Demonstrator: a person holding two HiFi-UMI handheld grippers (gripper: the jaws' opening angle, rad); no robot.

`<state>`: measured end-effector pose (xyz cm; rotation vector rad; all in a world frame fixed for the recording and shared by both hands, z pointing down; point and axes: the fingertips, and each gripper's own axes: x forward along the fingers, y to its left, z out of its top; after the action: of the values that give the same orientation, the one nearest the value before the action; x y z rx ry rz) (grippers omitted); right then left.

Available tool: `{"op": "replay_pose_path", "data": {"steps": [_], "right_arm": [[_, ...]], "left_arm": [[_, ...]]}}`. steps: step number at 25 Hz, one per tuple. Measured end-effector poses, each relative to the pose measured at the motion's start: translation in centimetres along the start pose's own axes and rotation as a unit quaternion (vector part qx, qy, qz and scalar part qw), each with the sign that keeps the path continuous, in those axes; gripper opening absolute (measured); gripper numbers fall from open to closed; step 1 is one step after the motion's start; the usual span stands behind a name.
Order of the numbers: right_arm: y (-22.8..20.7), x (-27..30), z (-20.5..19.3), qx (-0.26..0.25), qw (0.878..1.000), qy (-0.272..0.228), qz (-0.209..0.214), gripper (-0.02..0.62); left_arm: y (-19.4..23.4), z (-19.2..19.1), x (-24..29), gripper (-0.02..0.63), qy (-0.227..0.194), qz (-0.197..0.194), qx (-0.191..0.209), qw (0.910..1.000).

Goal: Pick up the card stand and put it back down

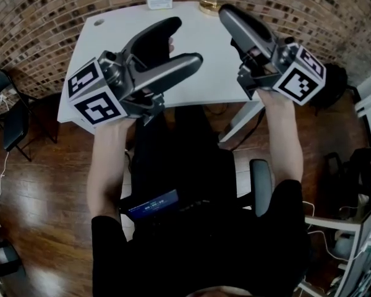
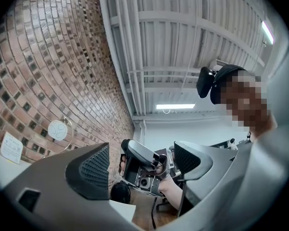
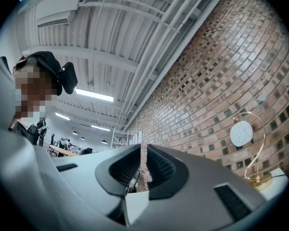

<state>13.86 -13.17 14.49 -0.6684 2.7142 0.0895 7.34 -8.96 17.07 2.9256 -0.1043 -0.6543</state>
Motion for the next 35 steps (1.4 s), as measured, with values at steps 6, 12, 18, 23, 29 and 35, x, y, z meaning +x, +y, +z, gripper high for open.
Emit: {"op": "replay_pose_path", "data": {"steps": [6,12,18,23,29,35], "right_arm": [[2.3,-2.2,0.1,-0.015,1.0,-0.02,0.012,0.058],[2.7,-1.9,-0.9,0.013,1.0,-0.006,0.019,0.058],[4.1,-2.1,-1.0,0.009,1.0,0.0,0.028,0.058],[5.2,-2.1,-1.1,0.004,1.0,-0.001,0.031,0.058],[5.8,-2.7,-1.5,0.01,1.0,0.0,0.022,0.058],[8.3,-4.6,-1.3,0.007,1.0,0.002,0.012,0.058]], "left_arm": [[-2.3,-0.8,0.5,0.414,0.003,-0.03,0.014,0.9995],[-2.1,0.0,0.1,0.414,-0.006,-0.022,-0.003,0.9997],[-3.4,0.5,-0.8,0.414,-0.02,-0.025,0.0,0.9995],[-3.8,0.0,-1.3,0.414,-0.021,-0.024,-0.005,0.9995],[-4.1,-0.1,-1.8,0.414,-0.021,-0.022,-0.018,0.9994],[-6.3,-1.1,-1.6,0.414,-0.023,-0.03,-0.032,0.9988]]}}
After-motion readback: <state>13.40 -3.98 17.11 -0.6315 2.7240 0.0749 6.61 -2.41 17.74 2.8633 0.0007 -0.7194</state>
